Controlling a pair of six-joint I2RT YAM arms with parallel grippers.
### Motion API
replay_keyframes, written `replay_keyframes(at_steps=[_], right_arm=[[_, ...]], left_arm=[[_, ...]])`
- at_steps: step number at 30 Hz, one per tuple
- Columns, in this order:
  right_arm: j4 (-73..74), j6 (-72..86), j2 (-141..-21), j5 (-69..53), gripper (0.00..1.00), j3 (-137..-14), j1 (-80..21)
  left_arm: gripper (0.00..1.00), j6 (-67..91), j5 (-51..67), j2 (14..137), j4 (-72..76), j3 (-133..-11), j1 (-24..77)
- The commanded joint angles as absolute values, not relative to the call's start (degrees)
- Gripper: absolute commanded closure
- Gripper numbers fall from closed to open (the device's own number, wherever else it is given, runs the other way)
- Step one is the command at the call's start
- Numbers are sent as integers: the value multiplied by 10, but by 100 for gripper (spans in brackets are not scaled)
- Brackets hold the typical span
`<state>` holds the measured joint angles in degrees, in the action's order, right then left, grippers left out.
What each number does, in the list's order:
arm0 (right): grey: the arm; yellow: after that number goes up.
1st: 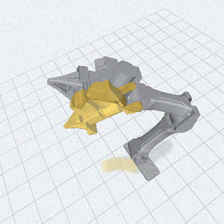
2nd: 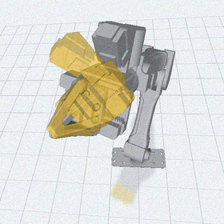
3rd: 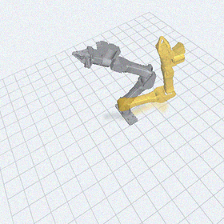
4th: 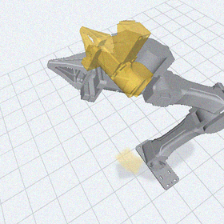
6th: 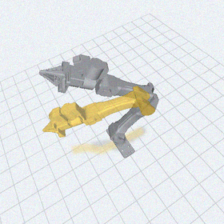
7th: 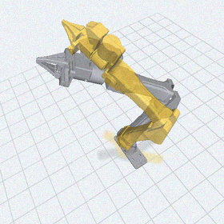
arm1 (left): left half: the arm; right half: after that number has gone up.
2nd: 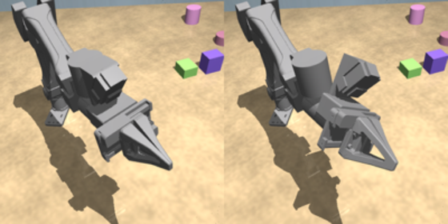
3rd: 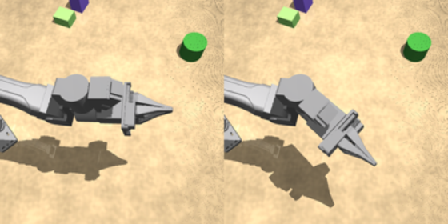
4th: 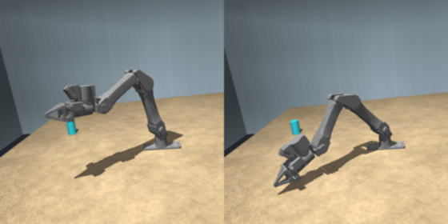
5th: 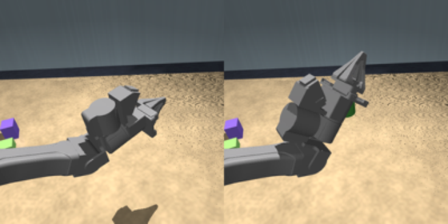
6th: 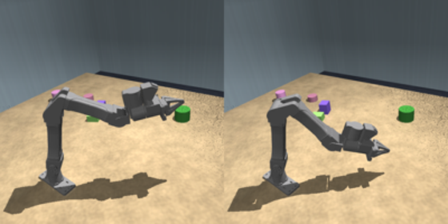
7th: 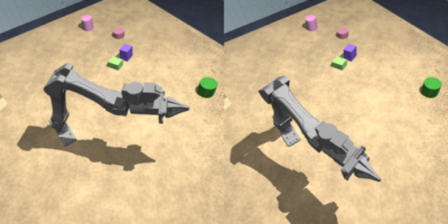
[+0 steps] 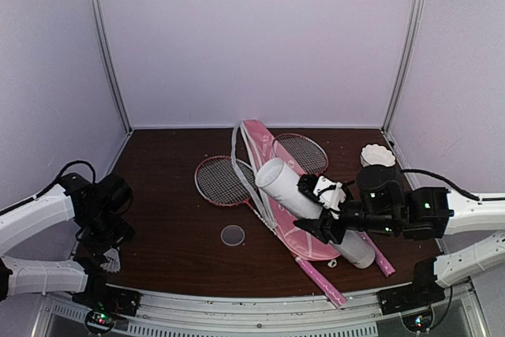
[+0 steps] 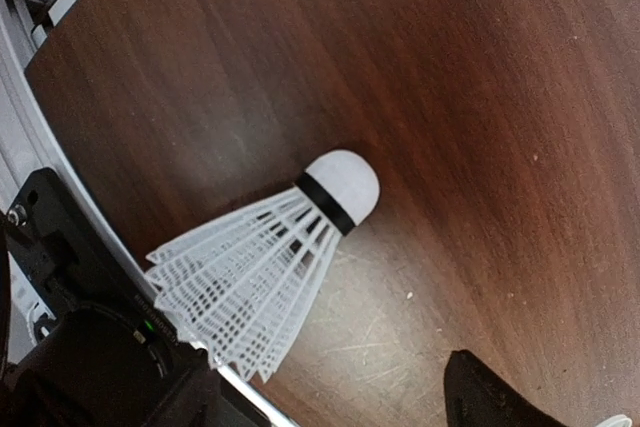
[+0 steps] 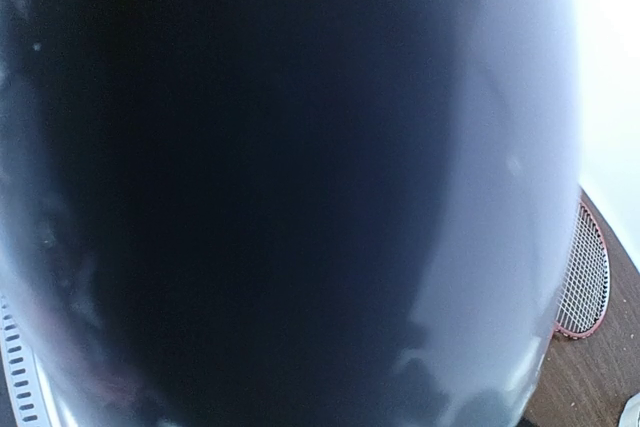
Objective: Pack up the badminton gear
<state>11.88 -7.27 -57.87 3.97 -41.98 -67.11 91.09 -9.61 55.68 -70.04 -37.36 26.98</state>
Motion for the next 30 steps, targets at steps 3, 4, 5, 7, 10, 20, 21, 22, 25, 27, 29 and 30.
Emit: replay_keyframes(at_steps=[3,4,5,7,10,20,21,22,25,27,29,30], right_arm=[[111,-71,-569,57,63,-421,-669],[111,-71,-569,58,63,-421,-669],[111,-71,-571,58,63,-421,-669],[110,-72,-574,56,63,-423,-670],[112,-71,-577,56,63,-423,-669],[120,-71,-577,58,63,-428,-669],[120,-71,-577,58,63,-428,-669],[120,-71,-577,58,63,-429,-669],[121,-69,-576,58,63,-429,-670],[119,-66,-575,58,63,-427,-668],[120,-64,-576,56,63,-426,-668],[120,-63,-576,55,63,-426,-668]], left_arm=[[32,896,-118,573,-630,-349,244],[38,893,-125,576,-625,-348,240],[43,891,-133,579,-620,-345,237],[51,884,-143,585,-605,-342,233],[64,876,-154,601,-587,-336,224],[89,852,-199,620,-532,-316,192],[92,843,-208,618,-531,-320,192],[95,834,-216,614,-530,-325,192],[100,774,-239,587,-518,-344,193],[100,711,-247,573,-494,-359,193],[100,630,-239,568,-465,-379,194],[100,591,-226,570,-451,-393,195]])
